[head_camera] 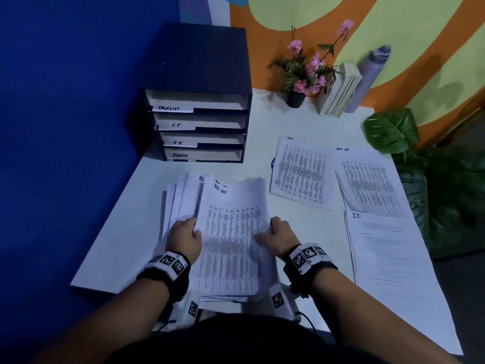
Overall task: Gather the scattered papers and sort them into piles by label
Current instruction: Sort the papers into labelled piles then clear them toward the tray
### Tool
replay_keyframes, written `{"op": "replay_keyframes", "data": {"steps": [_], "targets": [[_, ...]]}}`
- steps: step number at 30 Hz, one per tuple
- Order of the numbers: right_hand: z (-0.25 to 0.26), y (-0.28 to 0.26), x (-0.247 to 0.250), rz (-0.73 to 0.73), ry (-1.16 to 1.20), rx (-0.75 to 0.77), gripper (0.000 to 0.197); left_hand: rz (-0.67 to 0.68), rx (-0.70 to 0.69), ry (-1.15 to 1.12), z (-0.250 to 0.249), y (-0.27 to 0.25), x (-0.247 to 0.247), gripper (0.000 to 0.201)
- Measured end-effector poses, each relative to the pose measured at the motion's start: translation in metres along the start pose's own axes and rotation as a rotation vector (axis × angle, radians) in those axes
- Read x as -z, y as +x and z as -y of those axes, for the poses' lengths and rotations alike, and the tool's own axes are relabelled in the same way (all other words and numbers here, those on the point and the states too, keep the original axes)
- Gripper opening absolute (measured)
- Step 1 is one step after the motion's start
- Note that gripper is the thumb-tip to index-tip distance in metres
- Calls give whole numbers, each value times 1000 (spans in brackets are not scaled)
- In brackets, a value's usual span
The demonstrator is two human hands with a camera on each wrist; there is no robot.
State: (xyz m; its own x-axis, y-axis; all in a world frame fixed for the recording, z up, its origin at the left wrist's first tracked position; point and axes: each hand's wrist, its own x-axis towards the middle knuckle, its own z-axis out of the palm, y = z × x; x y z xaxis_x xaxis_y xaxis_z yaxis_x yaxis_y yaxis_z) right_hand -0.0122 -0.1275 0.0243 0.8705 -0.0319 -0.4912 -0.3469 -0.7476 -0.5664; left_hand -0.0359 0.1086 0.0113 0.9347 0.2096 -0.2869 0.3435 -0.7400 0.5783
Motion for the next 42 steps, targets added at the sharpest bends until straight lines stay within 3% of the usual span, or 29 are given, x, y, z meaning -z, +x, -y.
{"op": "replay_keyframes", "data": {"steps": [2,6,8,11,15,19,21,22,28,31,34,35,37,39,42], "targets": [[-8,0,3,-37,23,9,21,53,66,-63,-2,-1,-4,9],[-21,-2,10,-113,98,38,16,105,179,-291,0,-1,-13,53],[-29,-2,13,-111,127,25,13,108,221,-361,5,-2,-14,64],[-42,0,16,-139,115,-24,4,75,256,-335,14,-3,-13,62],[-59,0,17,-152,205,-67,8,26,270,-273,25,-3,-5,47],[-64,0,14,-98,344,-80,19,35,302,-297,24,-5,-2,56],[-60,-3,12,-87,356,-82,28,52,292,-297,20,-7,-5,75],[-58,-4,11,-99,344,-81,26,41,276,-303,18,-9,-7,83],[-73,1,25,-224,260,-122,18,21,317,-276,23,-3,-6,86],[-84,-1,35,-229,389,-173,10,-115,293,-250,24,0,0,80],[-90,-3,38,-220,551,-228,11,-269,178,-223,11,-1,-3,67],[-90,-4,37,-212,596,-234,11,-240,139,-232,4,-2,-4,57],[-85,-7,33,-197,673,-211,12,6,108,-381,-7,-7,-8,43],[-80,-8,28,-158,693,-146,19,197,126,-494,-6,-9,-17,51],[-76,-7,25,-152,662,-148,24,213,156,-454,3,-5,-25,38]]}}
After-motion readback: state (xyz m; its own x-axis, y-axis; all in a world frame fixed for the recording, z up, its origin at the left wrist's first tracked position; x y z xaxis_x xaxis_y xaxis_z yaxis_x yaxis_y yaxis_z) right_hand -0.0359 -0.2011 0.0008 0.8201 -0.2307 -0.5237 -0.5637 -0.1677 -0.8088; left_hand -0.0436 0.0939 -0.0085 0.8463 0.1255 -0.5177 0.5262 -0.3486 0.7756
